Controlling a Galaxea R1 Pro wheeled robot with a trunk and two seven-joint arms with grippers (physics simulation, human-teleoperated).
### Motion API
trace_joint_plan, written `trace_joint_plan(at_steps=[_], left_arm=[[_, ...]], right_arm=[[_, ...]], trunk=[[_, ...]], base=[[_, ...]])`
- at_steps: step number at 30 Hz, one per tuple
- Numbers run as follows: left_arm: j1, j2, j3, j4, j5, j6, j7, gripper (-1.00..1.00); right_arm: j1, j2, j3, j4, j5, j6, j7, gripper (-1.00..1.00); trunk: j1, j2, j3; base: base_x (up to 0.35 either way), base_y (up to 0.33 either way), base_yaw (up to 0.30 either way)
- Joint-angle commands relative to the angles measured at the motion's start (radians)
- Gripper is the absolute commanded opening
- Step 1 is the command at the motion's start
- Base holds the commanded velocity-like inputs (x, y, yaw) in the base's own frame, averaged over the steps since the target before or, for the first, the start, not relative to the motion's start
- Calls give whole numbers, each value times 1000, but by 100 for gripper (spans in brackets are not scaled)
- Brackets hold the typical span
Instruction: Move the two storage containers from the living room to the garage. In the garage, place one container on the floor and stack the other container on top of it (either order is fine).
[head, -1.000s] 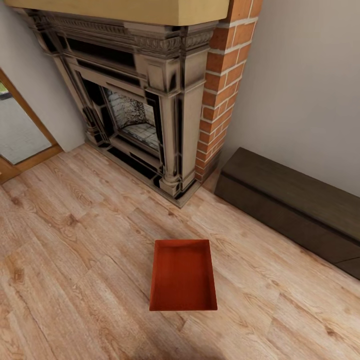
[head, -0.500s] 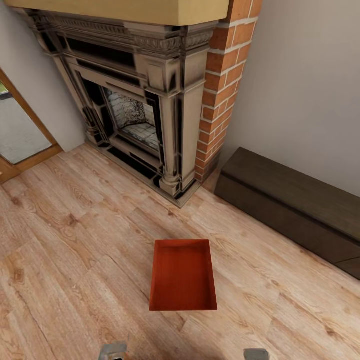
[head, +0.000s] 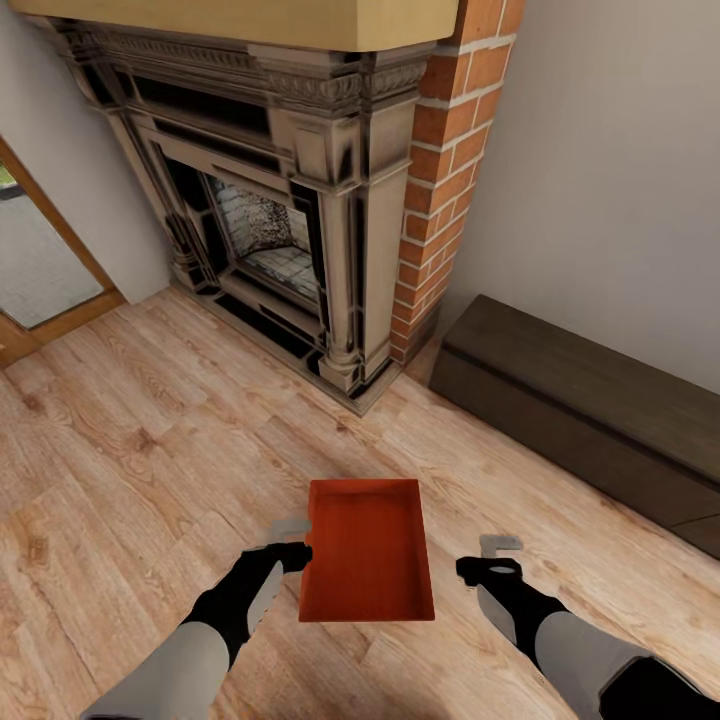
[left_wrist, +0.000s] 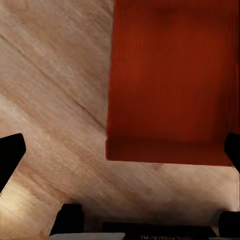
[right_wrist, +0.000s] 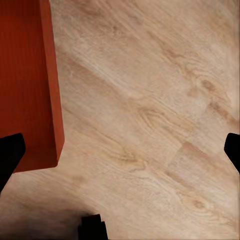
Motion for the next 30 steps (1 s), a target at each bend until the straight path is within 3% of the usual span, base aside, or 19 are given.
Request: trace_joint_plan(at_steps=[1,5,7,16,17,19,22,30], left_arm=[[-4,-9,-9,2,-21,3,7,100],[-11,-22,-20,-11,-113,-5,8,100],[-12,-23,-21,-11,-125,-4,8,100],[-12,-18,-17,-15,-131,-4,11,100],[-11,-17,-15,-20,-131,-5,16,100],[-12,-18,-12,-41,-131,-4,36,100],[-11,-20,-10,-73,-130,-5,97,100],[-11,-27,-11,-86,-127,-2,114,100]], right_arm=[[-5,2,8,-3,-5,8,-10,100],[-14,13,9,-3,-5,0,-14,100],[-15,15,9,-3,-7,-8,-14,100],[-37,21,8,-1,-9,-12,-10,100],[-47,43,8,1,-9,-11,-10,100],[-48,48,8,12,-9,-15,-9,100],[-49,47,8,25,-9,-18,-9,100],[-49,44,8,27,-8,-19,-8,100]], trunk=[[0,-1,-1],[0,-1,-1],[0,-1,-1],[0,-1,-1],[0,-1,-1],[0,-1,-1],[0,-1,-1],[0,-1,-1]], base=[[0,0,0],[0,0,0],[0,0,0],[0,0,0],[0,0,0],[0,0,0],[0,0,0],[0,0,0]])
